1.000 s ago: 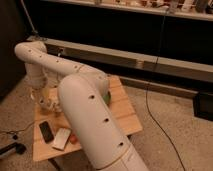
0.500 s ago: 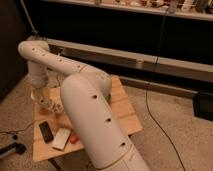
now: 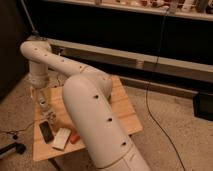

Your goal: Stand the bottle upright

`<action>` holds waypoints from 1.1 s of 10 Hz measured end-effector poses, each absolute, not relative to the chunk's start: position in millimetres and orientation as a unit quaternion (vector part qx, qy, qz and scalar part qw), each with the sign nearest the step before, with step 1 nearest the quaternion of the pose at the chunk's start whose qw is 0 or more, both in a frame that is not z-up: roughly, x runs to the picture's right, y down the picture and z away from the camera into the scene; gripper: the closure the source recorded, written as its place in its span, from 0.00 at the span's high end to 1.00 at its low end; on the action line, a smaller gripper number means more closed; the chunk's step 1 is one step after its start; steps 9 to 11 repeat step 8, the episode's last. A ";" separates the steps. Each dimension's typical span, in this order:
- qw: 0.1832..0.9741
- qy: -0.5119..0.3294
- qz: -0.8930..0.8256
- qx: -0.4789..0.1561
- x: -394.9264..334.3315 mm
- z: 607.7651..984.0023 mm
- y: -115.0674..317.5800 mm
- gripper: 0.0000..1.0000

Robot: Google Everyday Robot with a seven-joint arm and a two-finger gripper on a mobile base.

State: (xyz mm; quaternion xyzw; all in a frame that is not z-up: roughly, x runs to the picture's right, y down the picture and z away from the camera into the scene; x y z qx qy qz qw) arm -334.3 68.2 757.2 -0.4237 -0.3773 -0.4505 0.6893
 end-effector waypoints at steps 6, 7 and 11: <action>0.688 -0.378 -0.452 -0.424 -336.6 757.0 69.8 0.80; 0.688 -0.378 -0.451 -0.424 -336.3 757.1 69.6 0.80; 0.689 -0.378 -0.451 -0.424 -336.0 757.1 69.3 0.80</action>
